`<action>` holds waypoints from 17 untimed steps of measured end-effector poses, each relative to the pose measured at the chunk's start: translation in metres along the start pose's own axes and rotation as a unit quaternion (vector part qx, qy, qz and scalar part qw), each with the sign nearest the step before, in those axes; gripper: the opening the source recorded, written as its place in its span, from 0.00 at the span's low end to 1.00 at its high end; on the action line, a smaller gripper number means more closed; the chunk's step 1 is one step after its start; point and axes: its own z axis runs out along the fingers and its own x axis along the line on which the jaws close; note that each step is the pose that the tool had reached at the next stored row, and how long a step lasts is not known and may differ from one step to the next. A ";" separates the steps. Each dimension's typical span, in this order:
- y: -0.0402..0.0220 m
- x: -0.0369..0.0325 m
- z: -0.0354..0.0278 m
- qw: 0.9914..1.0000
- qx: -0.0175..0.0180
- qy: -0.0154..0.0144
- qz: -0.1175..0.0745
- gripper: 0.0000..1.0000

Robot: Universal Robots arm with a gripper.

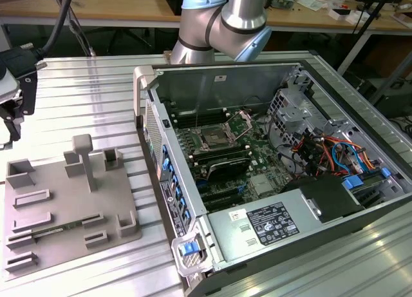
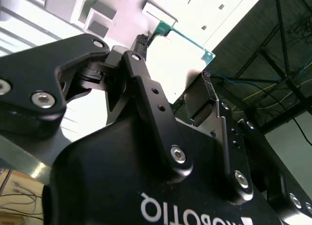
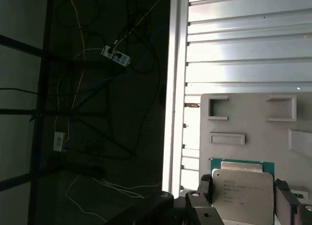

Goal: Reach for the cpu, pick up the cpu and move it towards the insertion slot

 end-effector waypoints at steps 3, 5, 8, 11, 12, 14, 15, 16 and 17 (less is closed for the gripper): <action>0.0003 0.0002 -0.0070 1.000 0.000 0.000 0.000 0.55; 0.0005 0.0003 -0.0106 1.000 0.000 0.000 0.000 0.55; 0.0004 -0.0006 -0.0109 1.000 0.000 0.000 0.000 0.55; 0.0003 -0.0030 -0.0109 1.000 0.000 0.000 0.000 0.55; 0.0002 -0.0038 -0.0109 1.000 0.000 0.000 0.000 0.55; 0.0003 -0.0046 -0.0109 1.000 0.000 0.000 0.000 0.55; 0.0002 -0.0048 -0.0108 1.000 0.000 0.000 0.000 0.55; 0.0002 -0.0050 -0.0109 1.000 0.000 0.000 0.000 0.55; 0.0002 -0.0053 -0.0109 1.000 0.000 0.000 0.000 0.55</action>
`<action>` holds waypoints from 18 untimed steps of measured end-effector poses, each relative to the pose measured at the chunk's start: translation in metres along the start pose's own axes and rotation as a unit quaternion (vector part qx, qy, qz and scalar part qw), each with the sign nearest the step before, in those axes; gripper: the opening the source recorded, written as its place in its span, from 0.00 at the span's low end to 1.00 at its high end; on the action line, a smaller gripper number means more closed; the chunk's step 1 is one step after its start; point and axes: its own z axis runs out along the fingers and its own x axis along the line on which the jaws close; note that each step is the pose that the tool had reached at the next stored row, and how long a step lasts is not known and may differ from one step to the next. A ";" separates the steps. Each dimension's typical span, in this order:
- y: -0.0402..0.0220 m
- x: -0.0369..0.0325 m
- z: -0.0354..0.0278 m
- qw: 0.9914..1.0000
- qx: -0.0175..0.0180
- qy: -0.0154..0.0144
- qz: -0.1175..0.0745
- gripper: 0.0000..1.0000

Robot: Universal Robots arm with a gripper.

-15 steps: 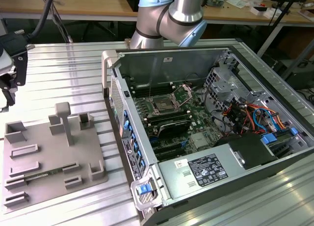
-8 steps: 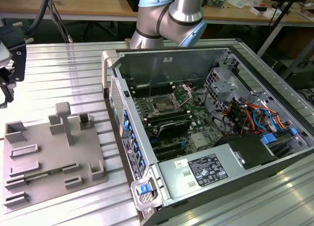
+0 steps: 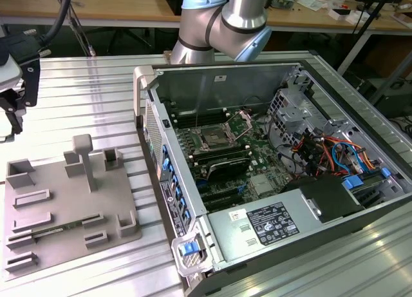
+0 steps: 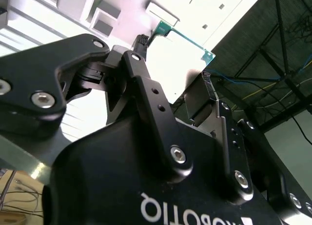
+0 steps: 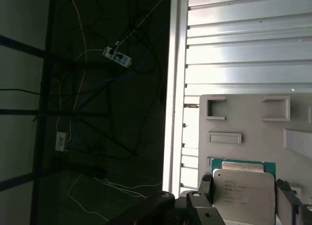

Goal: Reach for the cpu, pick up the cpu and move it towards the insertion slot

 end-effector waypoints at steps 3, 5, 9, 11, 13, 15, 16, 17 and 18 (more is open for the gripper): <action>0.0000 -0.0006 0.0000 1.000 0.000 0.000 0.000 0.55; -0.0001 -0.0012 0.0000 1.000 0.000 0.000 0.000 0.55; -0.0002 -0.0031 -0.0001 1.000 0.000 0.000 0.000 0.55; -0.0002 -0.0032 -0.0001 1.000 0.000 0.000 0.000 0.55; -0.0002 -0.0034 -0.0001 1.000 0.000 0.000 0.000 0.55; -0.0002 -0.0041 -0.0001 1.000 0.000 0.000 0.000 0.55; -0.0003 -0.0046 -0.0001 1.000 0.000 0.000 0.000 0.55; -0.0003 -0.0047 -0.0004 1.000 0.000 0.000 0.000 0.55; -0.0003 -0.0047 -0.0010 1.000 0.000 0.000 0.000 0.55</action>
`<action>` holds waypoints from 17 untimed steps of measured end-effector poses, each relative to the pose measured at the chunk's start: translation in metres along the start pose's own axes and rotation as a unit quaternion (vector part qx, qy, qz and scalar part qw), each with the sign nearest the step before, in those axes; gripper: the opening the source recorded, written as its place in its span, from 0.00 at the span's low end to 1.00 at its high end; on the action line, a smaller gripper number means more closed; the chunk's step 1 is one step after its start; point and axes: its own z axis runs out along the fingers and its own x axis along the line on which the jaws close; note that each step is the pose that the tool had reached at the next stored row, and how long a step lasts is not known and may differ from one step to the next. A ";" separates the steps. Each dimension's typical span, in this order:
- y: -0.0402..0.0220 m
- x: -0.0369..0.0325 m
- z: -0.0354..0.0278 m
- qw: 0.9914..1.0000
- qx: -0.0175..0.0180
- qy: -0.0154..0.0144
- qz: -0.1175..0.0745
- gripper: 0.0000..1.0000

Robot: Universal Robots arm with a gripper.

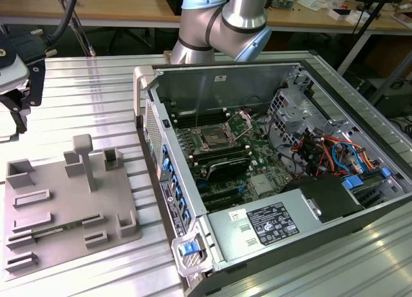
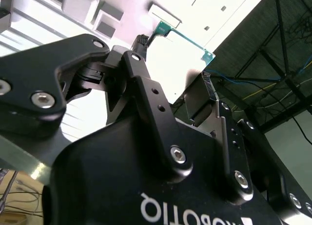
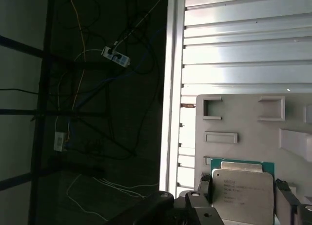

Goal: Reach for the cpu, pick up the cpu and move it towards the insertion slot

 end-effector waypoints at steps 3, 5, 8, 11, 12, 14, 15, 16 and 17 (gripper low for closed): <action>0.0001 0.0000 -0.0023 1.000 0.000 0.000 0.000 0.55; 0.0002 0.0000 -0.0029 1.000 0.000 0.000 0.000 0.55; 0.0002 -0.0001 -0.0037 1.000 0.000 0.000 0.000 0.55; 0.0002 -0.0003 -0.0041 1.000 0.000 0.000 0.000 0.55; 0.0002 -0.0004 -0.0042 1.000 0.000 0.000 0.000 0.55; 0.0002 -0.0009 -0.0049 1.000 0.000 0.000 0.000 0.55; 0.0002 -0.0008 -0.0054 1.000 0.000 0.000 0.000 0.55; 0.0003 -0.0008 -0.0063 1.000 0.000 0.000 0.000 0.55; 0.0003 -0.0008 -0.0067 1.000 0.000 0.000 0.000 0.55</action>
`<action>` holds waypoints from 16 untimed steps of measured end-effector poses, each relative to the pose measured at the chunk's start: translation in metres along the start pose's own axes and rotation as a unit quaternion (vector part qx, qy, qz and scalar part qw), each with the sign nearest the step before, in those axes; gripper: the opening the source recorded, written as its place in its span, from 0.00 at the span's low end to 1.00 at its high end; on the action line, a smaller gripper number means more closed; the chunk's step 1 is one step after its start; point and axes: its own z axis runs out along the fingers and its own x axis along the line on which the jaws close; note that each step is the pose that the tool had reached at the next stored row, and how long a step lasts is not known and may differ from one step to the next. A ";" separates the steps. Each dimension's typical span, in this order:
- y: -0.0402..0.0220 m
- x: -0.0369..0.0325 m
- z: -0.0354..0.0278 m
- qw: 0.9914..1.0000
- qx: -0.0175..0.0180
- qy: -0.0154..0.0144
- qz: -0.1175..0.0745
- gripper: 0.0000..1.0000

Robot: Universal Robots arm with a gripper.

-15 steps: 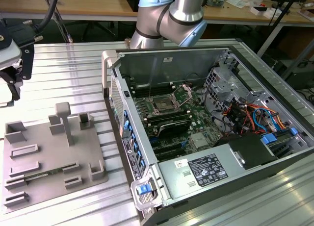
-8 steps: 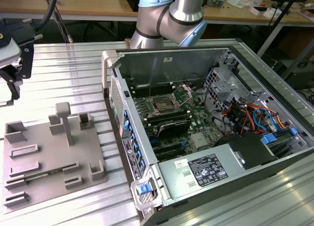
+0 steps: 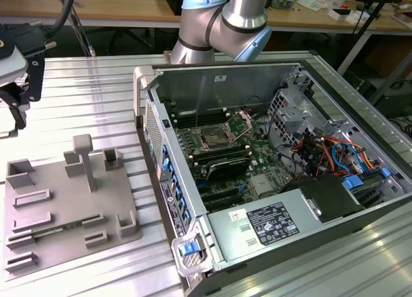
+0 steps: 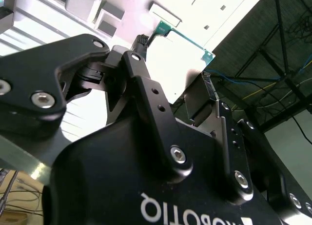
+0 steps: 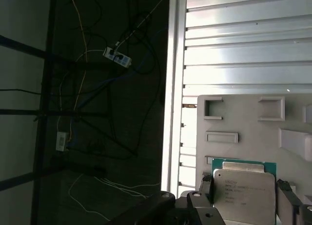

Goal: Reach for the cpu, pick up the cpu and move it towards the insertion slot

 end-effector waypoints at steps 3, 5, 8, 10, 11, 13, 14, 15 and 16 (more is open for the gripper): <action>0.0001 -0.0001 -0.0012 1.000 0.000 0.000 0.000 0.55; 0.0001 -0.0003 -0.0019 1.000 0.000 0.000 0.000 0.55; 0.0001 -0.0004 -0.0027 1.000 0.000 0.000 0.000 0.55; 0.0001 -0.0006 -0.0035 1.000 0.000 0.000 0.000 0.55; 0.0002 -0.0006 -0.0040 1.000 0.000 0.000 0.000 0.55; 0.0002 -0.0010 -0.0049 1.000 0.000 0.000 0.000 0.55; 0.0002 -0.0013 -0.0054 1.000 0.000 0.000 0.000 0.55; 0.0002 -0.0015 -0.0058 1.000 0.000 0.000 0.000 0.55; 0.0002 -0.0015 -0.0062 1.000 0.000 0.000 0.000 0.55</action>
